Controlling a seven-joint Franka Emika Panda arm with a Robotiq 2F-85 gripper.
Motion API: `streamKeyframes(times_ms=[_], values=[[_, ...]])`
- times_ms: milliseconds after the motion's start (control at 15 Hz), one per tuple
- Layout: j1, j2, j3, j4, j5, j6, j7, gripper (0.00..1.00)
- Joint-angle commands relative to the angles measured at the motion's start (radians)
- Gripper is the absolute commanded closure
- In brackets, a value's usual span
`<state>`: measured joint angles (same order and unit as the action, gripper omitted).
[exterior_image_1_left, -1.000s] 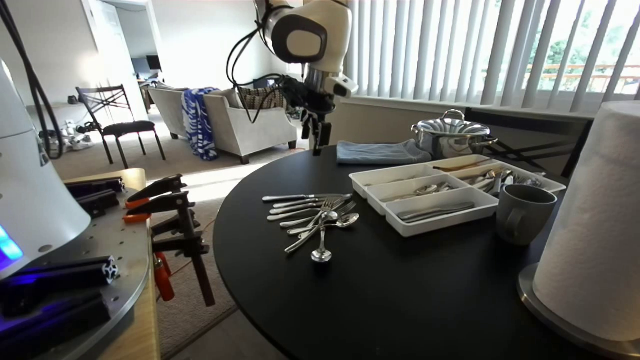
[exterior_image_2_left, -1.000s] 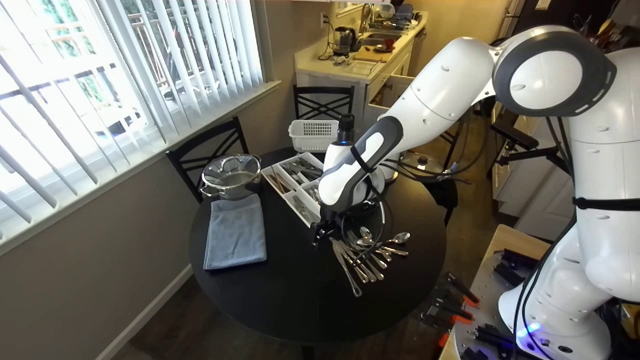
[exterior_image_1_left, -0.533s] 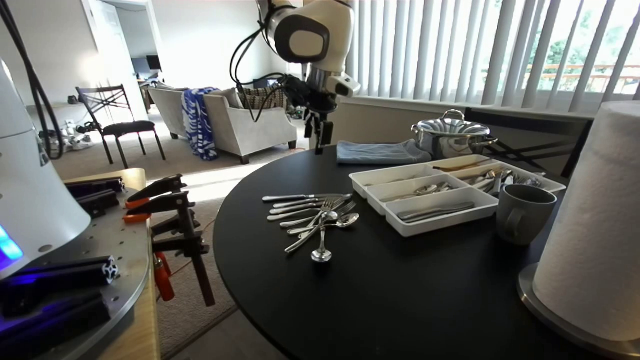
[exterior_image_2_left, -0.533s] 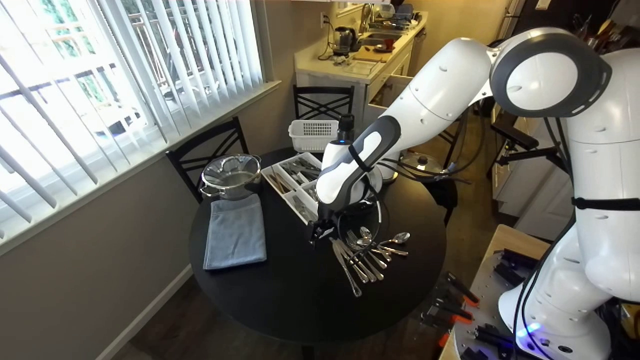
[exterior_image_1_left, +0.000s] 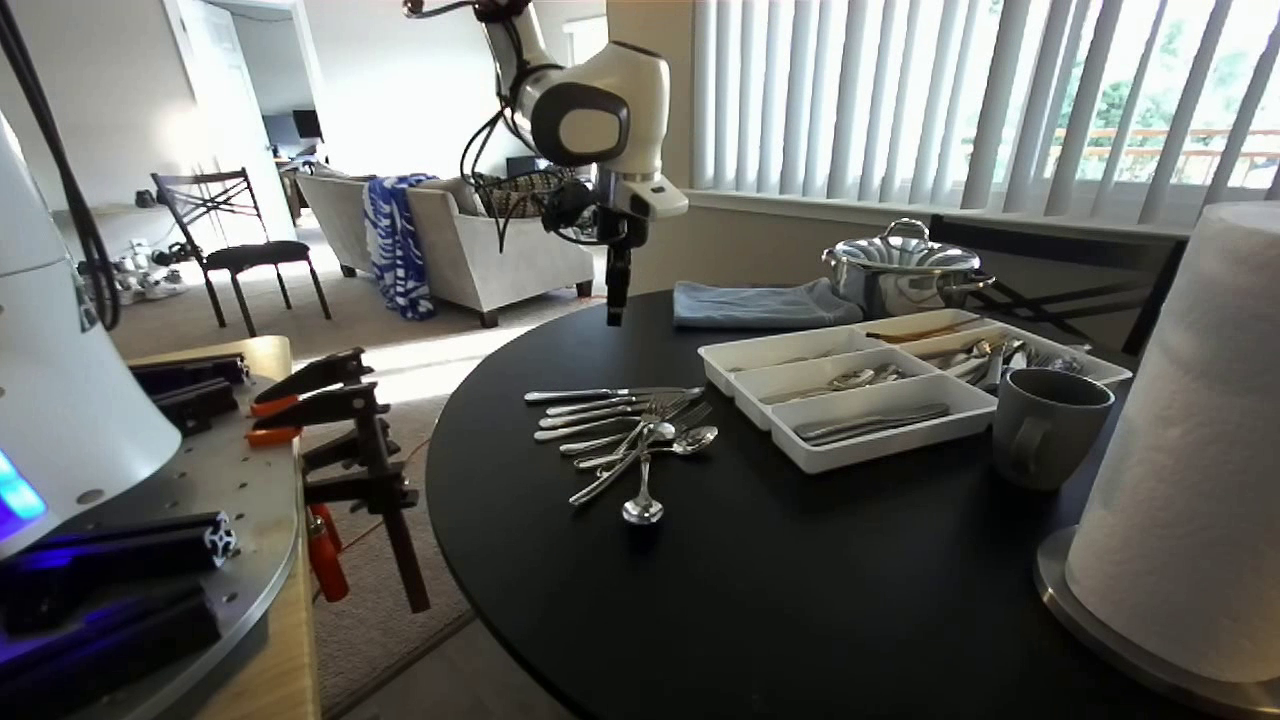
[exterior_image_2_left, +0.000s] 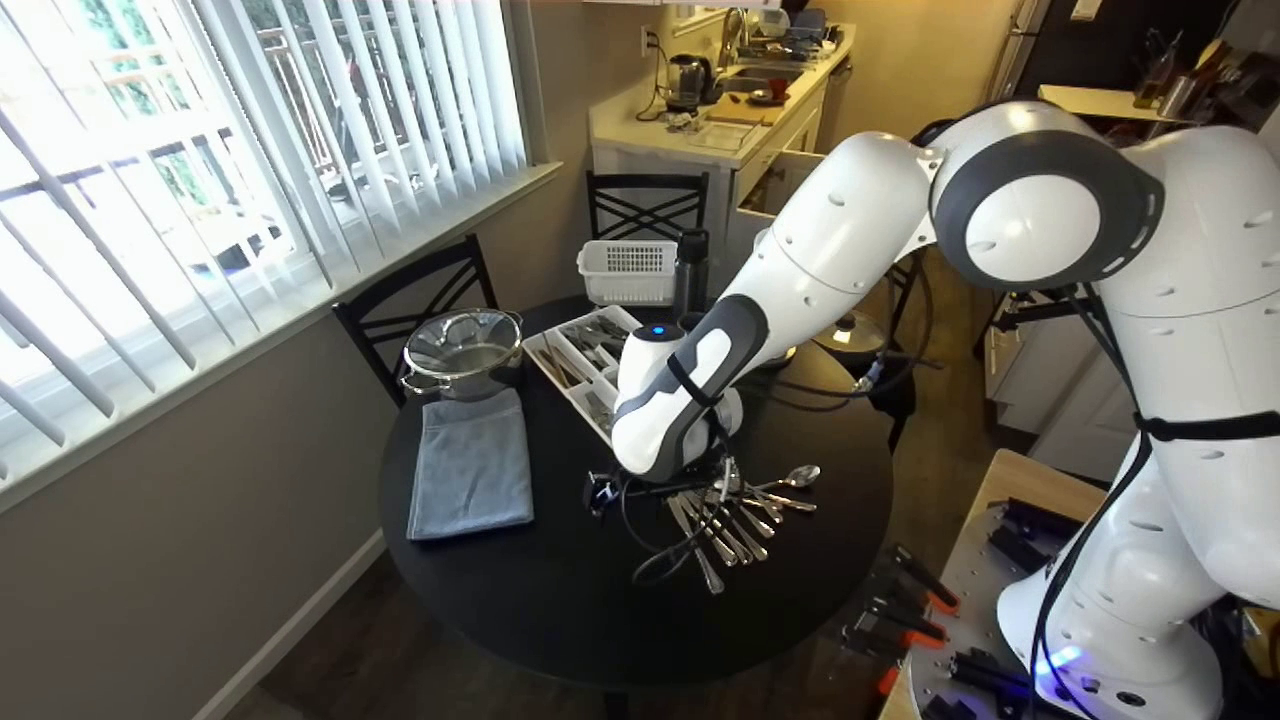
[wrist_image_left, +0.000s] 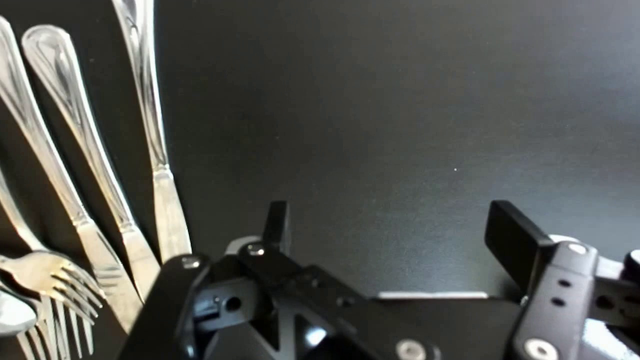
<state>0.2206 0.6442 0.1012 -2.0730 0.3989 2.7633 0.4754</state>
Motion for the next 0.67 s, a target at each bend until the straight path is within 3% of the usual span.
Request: streamKeyframes(times_ms=[0,67,267,600], values=[[0.067,0.039,-0.049,0.003,0.002,0.062,0.127,0.0],[0.063,0.05,-0.044,0.006,0.004,0.067,0.127,0.0],[-0.051,0.097,0.019,0.013,0.018,0.117,-0.005,0.0],[-0.142,0.16,0.02,0.055,-0.031,0.094,-0.151,0.0]])
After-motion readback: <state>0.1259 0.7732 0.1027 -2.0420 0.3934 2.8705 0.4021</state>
